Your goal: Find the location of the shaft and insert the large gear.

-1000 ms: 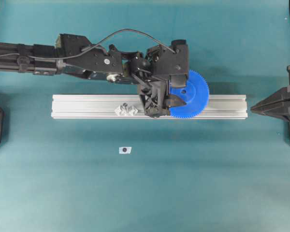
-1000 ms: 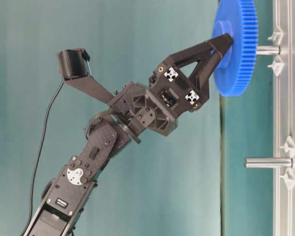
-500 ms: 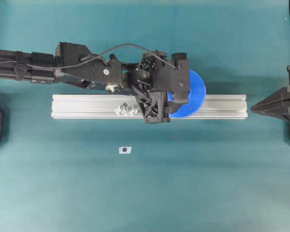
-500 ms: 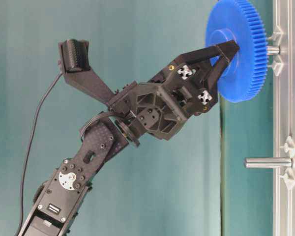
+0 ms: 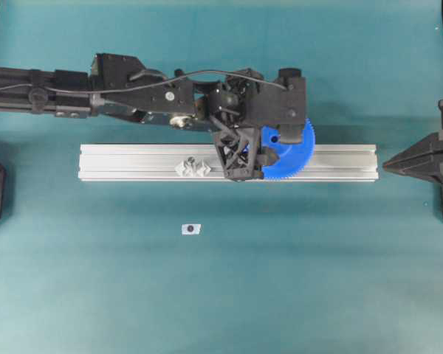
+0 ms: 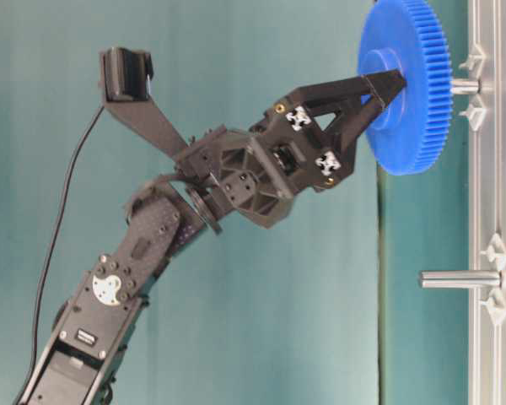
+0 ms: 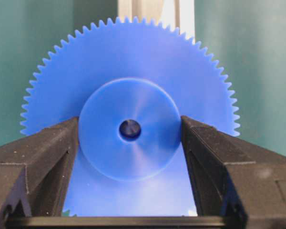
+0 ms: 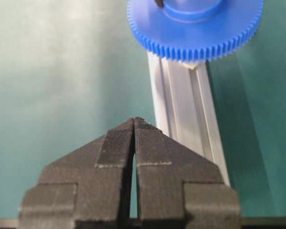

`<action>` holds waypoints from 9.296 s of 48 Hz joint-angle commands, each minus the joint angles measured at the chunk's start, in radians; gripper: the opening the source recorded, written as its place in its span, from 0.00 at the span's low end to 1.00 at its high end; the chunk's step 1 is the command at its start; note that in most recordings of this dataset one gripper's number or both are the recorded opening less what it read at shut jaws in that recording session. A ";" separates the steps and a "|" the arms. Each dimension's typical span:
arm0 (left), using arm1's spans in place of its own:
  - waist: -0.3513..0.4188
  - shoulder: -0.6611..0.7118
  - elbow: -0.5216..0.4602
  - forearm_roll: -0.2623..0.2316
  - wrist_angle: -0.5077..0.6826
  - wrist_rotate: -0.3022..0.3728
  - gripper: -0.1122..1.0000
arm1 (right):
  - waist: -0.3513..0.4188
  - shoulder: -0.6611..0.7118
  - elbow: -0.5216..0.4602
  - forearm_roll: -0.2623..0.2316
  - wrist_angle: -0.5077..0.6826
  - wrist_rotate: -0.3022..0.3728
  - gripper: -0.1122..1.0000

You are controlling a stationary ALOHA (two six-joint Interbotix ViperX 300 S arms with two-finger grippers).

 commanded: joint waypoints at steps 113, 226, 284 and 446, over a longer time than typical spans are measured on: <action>0.003 -0.031 -0.104 0.003 0.026 0.005 0.92 | -0.002 -0.011 -0.003 0.000 -0.011 0.038 0.12; -0.086 -0.626 0.546 0.003 -0.299 -0.310 0.92 | -0.002 -0.023 0.006 0.000 -0.011 0.043 0.12; -0.130 -0.664 0.635 0.003 -0.403 -0.291 0.92 | -0.002 -0.026 0.035 -0.002 -0.071 0.043 0.12; -0.129 -0.660 0.638 0.003 -0.405 -0.291 0.92 | -0.002 -0.026 0.038 -0.002 -0.066 0.041 0.12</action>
